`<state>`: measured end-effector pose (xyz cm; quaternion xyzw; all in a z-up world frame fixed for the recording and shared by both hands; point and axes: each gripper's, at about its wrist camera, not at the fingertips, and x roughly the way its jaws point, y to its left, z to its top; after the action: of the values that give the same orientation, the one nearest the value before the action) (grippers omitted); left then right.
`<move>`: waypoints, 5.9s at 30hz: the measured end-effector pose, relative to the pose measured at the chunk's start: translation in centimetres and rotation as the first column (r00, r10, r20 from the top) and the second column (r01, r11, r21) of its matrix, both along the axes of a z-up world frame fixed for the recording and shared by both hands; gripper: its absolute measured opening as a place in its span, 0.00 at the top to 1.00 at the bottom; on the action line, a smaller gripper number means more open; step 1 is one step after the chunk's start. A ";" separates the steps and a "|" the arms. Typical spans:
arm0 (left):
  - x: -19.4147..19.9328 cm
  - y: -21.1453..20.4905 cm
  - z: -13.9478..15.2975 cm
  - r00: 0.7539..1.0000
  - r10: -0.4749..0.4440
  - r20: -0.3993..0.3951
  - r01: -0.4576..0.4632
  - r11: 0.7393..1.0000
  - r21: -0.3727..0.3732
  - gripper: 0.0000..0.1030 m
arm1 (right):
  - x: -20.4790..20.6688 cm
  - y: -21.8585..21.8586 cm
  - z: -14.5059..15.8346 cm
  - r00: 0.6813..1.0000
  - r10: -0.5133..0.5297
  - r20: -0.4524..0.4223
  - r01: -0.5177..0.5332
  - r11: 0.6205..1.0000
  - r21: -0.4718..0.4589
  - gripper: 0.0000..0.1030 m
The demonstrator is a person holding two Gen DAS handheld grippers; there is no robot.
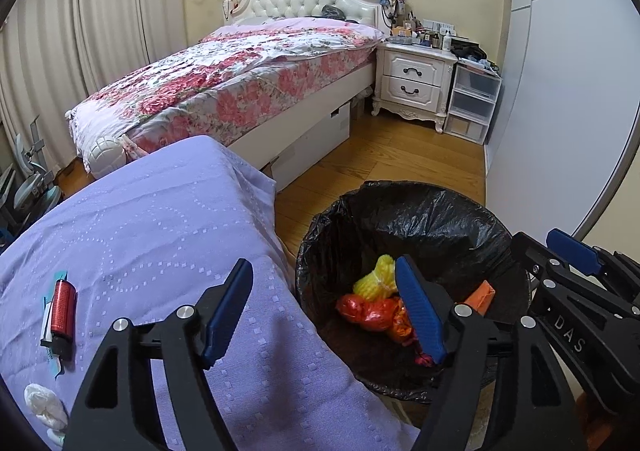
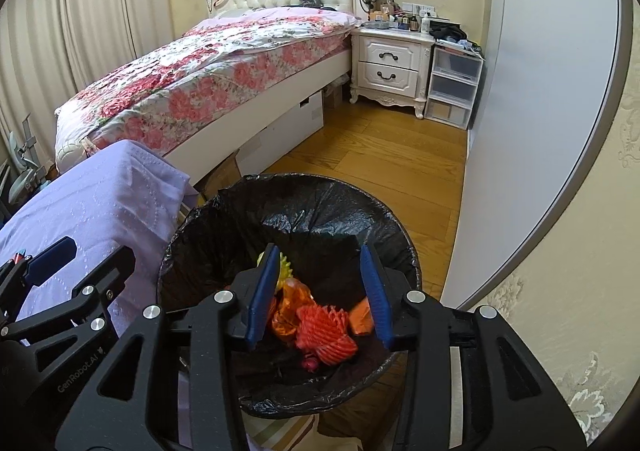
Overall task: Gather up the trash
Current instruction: 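Open both grippers to drop the bag and cloth into the bin, then move both open grippers back over the items on the bed, then grasp the white crumpled tissue with the left gripper, then grasp the red spray can with the right gripper while the left holds the tissue, then lift and carry the tissue and red can over the black bin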
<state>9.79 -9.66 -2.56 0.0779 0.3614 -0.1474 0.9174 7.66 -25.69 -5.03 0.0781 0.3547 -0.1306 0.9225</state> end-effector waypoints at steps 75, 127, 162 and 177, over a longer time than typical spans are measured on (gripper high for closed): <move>-7.7 26.0 0.2 0.917 0.391 -0.079 -0.395 0.918 -0.040 0.65 | -2.8 21.4 0.7 0.887 0.460 -0.036 -0.461 0.887 -0.010 0.45; -9.7 37.1 0.5 0.806 0.588 -0.064 -0.592 0.800 -0.096 0.65 | 2.0 28.8 -0.6 0.823 0.553 -0.131 -0.556 0.831 0.019 0.78; -8.0 17.1 2.9 0.961 0.277 0.009 -0.276 0.959 -0.070 0.65 | -4.2 12.2 2.1 0.944 0.329 0.010 -0.329 0.944 0.006 0.78; -5.4 8.1 2.7 0.991 0.133 0.029 -0.131 0.990 -0.059 0.65 | -3.8 5.1 1.7 0.985 0.170 0.017 -0.170 0.985 -0.010 0.78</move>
<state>4.40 -1.60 0.14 0.0300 0.3465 -0.0953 0.9327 3.89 -20.59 -3.37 0.0446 0.3512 -0.0522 0.9338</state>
